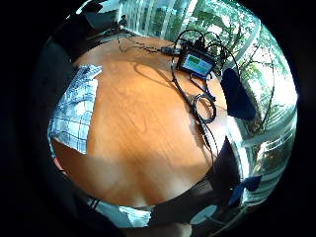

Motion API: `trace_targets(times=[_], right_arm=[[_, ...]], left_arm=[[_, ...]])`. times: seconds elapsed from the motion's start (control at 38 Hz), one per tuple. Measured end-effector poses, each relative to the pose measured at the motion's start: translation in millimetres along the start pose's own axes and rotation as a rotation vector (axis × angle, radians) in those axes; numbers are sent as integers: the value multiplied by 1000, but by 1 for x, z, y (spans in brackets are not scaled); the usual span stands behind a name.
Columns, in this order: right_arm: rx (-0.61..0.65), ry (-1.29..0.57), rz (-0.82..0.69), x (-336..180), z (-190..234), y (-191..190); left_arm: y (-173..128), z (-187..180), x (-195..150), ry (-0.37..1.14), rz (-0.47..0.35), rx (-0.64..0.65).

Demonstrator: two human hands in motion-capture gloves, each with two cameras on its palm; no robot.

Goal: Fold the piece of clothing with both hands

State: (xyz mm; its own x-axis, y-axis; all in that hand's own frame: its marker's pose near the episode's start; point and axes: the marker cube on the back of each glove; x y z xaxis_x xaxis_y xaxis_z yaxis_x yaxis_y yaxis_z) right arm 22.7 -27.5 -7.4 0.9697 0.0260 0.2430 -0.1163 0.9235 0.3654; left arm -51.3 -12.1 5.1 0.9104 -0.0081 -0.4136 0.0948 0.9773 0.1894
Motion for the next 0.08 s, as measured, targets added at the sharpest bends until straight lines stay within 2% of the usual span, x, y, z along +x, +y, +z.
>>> trace_targets(times=[0.08], right_arm=[[-14,12,-11,-2,8,-2]], left_arm=[[1,-1,1,-4,2,-5]])
